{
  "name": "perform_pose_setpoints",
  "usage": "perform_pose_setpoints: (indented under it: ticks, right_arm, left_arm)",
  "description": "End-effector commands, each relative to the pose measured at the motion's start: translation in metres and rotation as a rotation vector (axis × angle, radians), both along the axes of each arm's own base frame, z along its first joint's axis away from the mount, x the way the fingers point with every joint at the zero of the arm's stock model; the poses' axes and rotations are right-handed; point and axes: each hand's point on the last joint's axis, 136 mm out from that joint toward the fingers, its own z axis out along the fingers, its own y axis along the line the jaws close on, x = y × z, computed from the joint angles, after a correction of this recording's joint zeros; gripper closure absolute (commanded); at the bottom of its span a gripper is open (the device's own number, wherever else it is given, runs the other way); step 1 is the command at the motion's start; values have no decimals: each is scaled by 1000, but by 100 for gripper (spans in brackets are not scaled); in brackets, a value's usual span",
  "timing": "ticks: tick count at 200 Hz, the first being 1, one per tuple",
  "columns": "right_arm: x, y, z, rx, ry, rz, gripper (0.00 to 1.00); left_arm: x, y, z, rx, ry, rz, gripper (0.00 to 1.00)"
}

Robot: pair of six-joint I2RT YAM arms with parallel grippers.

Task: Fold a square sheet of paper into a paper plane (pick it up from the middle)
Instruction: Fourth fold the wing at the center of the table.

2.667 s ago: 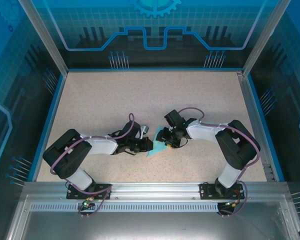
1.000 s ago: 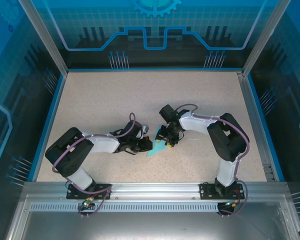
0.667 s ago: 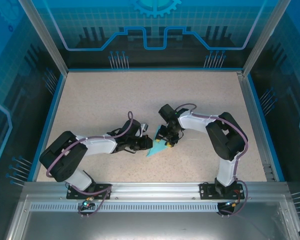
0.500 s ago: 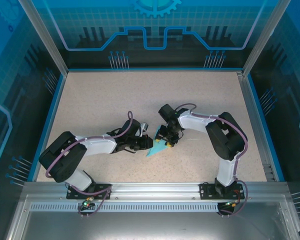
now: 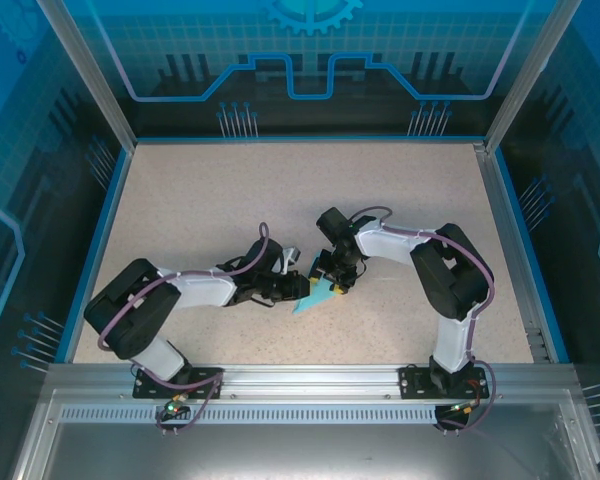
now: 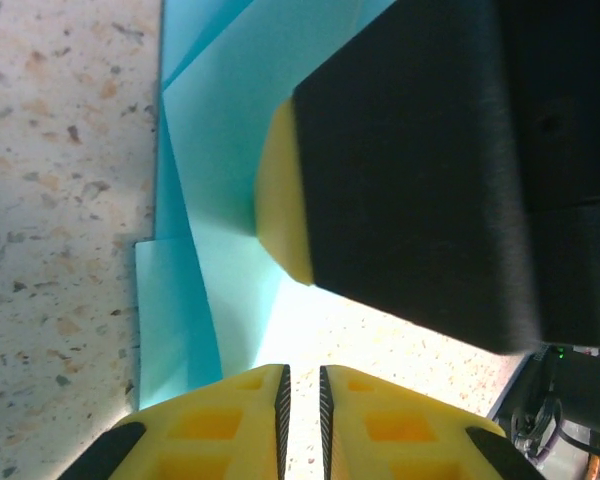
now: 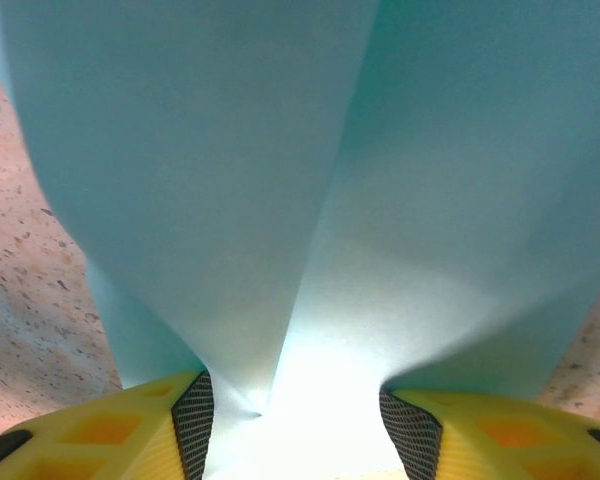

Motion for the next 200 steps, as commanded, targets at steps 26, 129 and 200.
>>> perform_pose_setpoints:
  ticks: [26, 129, 200]
  right_arm:
    - [-42, -47, -77, -222, 157, 6, 43]
    - [-43, -49, -77, -228, 157, 12, 42]
    - [-43, -49, -77, -230, 156, 18, 41]
  left_arm:
    - [2, -4, 0, 0, 5, -18, 83]
    - [5, 9, -19, 104, 25, 21, 90]
    - [5, 13, -21, 126, 25, 31, 90]
